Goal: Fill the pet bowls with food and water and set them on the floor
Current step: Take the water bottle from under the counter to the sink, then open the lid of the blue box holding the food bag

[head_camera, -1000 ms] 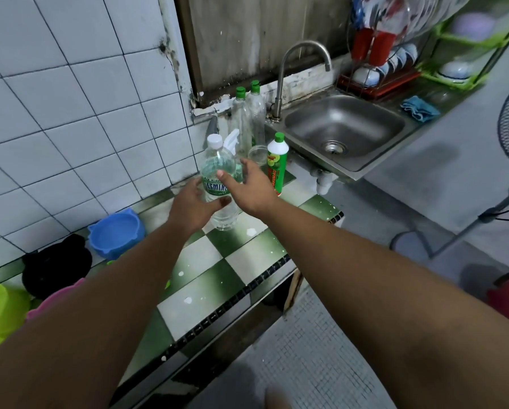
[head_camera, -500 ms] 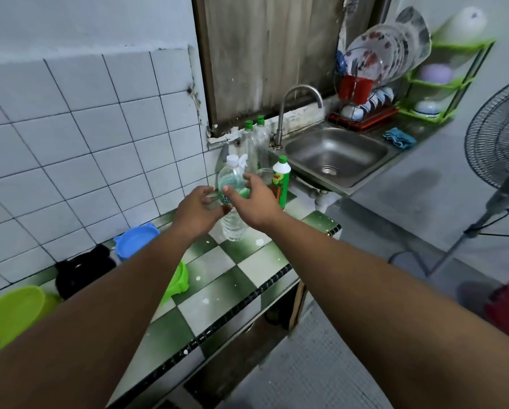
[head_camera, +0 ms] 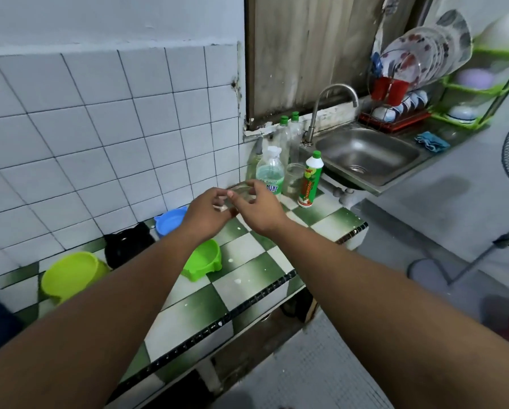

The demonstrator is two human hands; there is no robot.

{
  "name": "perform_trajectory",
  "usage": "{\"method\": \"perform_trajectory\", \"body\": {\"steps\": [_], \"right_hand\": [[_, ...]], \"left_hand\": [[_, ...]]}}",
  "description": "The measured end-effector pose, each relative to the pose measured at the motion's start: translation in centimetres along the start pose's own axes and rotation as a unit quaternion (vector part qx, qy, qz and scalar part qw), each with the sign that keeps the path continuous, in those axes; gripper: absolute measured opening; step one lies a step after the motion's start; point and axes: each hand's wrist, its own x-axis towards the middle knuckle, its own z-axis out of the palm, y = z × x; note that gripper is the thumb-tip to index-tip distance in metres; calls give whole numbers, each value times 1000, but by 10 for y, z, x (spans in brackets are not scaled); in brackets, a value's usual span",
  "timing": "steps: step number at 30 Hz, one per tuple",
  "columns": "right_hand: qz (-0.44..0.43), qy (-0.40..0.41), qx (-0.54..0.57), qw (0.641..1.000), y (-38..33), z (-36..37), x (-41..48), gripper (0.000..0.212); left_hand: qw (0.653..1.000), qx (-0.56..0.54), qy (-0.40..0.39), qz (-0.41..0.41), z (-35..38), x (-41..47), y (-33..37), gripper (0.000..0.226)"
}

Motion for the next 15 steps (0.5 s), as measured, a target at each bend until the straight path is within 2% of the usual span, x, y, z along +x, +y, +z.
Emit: {"method": "perform_trajectory", "body": {"steps": [4, 11, 15], "right_hand": [[-15, -24, 7, 1000, -2, 22, 4, 68], [-47, -130, 47, 989, -13, 76, 17, 55], [-72, -177, 34, 981, -16, 99, 15, 47]], "left_hand": [[1000, -6, 19, -16, -15, -8, -14, 33], [987, -6, 125, -100, -72, -51, -59, 32], [971, -6, 192, -141, -92, -83, -82, 28]]}}
